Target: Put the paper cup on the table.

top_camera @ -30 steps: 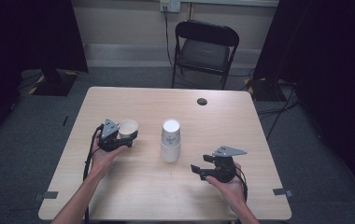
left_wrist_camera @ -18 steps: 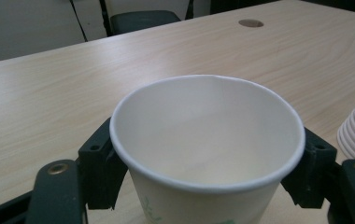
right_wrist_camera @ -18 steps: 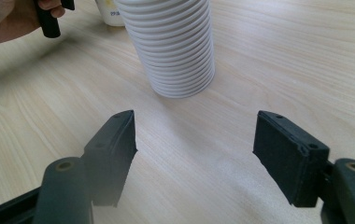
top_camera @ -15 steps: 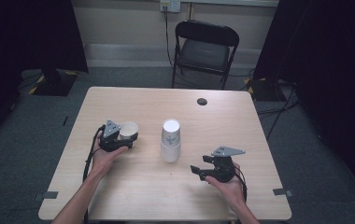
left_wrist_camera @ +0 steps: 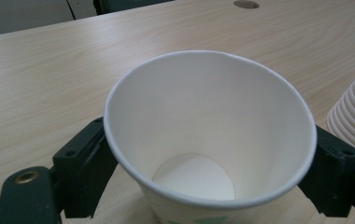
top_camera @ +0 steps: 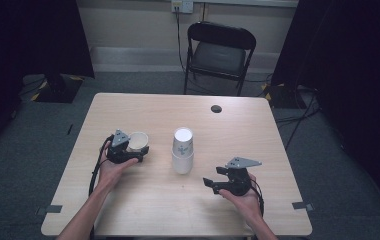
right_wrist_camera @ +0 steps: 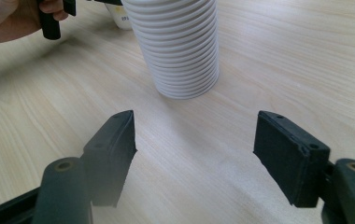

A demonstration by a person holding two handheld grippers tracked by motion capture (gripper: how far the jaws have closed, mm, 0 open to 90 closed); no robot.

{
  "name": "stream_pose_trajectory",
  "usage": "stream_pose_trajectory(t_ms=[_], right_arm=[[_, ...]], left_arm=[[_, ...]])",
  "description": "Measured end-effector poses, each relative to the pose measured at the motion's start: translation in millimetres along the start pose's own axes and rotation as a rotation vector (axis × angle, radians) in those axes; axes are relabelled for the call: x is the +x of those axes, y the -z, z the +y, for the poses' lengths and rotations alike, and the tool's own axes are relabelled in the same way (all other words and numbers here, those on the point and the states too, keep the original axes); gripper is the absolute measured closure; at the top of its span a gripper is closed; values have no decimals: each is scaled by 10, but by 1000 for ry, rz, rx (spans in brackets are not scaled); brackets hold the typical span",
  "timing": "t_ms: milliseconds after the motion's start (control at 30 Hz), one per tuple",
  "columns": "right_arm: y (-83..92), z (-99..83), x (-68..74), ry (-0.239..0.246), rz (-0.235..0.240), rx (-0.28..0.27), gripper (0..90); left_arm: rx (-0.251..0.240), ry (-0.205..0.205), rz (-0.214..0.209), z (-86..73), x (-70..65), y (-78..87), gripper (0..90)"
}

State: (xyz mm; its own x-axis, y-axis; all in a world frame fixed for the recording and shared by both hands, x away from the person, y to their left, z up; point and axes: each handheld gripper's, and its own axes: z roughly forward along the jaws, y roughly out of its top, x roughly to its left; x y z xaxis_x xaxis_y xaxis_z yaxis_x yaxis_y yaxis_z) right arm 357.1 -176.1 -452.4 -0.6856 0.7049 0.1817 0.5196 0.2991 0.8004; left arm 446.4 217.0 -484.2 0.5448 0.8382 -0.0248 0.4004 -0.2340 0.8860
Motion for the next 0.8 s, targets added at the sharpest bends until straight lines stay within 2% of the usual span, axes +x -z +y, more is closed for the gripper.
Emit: stream_pose_trajectory(t_ms=[133,300,333,433,533,600,667,800], right_arm=[[1,3,12,2,-3,0,293],[17,1,17,5,-8,-5,293],[22,0,15,5,-9,-4,293],[25,-3,-1,-1,-14,-4,293],[24,-4,-13,-4,-20,-3,293],[24,-5,-20,-4,-24,-3,293],[31,-4,-24,-7,-27,-4,292],[47,0,-48,-14,-34,-9,292]], left_arm=[[25,-5,11,-6,0,13,156],[35,25,-1,-9,8,40,155],[41,17,-2,-7,12,50,155],[57,32,0,4,-6,69,156],[56,18,-7,20,-34,100,157],[56,21,14,31,-29,121,156],[71,5,27,31,-23,146,157],[66,-5,32,30,-7,227,157]])
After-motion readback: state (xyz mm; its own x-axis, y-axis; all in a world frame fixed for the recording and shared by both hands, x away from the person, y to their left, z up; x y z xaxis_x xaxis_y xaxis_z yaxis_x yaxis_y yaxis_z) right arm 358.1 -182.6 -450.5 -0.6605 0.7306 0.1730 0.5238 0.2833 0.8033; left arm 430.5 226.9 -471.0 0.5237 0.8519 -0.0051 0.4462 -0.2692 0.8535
